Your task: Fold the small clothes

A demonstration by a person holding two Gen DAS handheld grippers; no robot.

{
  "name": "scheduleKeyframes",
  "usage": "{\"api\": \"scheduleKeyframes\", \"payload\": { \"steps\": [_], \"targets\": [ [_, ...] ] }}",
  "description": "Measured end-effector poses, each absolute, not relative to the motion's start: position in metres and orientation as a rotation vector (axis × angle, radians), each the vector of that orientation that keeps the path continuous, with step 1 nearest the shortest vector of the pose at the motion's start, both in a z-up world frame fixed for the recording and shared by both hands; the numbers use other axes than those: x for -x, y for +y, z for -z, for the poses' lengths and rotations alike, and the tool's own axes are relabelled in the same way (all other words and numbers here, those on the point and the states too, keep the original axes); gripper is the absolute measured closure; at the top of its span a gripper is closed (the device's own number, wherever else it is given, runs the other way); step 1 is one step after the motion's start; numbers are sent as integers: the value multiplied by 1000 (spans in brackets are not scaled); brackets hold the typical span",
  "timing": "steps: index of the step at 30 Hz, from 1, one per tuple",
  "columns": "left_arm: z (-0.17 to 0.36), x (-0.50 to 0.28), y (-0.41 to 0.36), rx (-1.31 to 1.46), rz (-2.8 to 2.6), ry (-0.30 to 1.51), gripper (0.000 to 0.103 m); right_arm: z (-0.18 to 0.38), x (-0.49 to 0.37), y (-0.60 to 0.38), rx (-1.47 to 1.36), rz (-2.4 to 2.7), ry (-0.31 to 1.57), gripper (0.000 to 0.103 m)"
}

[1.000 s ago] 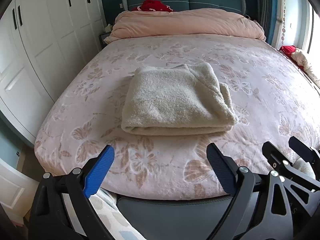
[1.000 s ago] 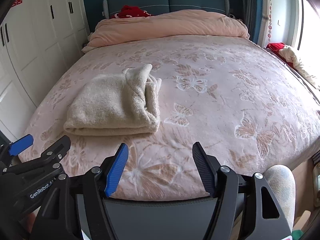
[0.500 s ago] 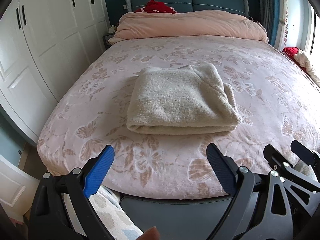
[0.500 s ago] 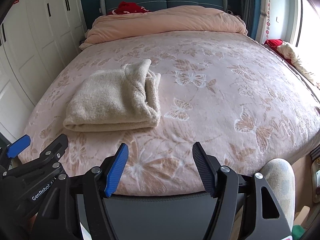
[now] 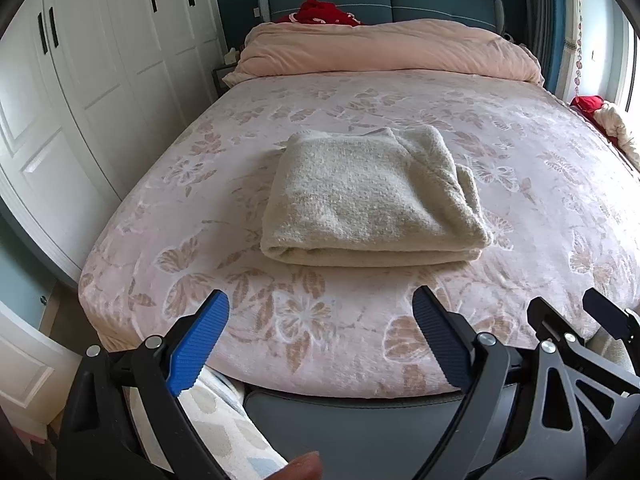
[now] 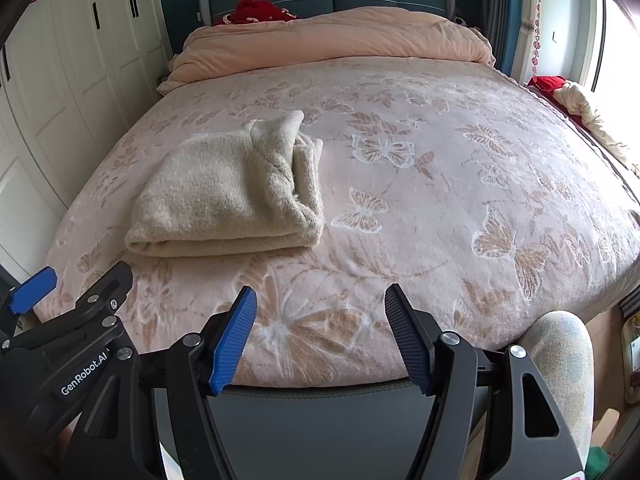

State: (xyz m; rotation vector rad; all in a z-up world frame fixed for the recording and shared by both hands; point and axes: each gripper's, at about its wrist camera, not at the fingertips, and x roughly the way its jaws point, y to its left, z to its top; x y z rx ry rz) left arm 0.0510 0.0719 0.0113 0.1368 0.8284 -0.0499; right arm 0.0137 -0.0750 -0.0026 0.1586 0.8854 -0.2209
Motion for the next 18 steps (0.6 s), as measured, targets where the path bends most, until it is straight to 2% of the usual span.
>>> {"api": "scheduleKeyframes", "payload": {
  "steps": [18],
  "targets": [
    [-6,-55,72,-138,52,862,16,11,-17,-69,-170,225,907,38]
  ]
}}
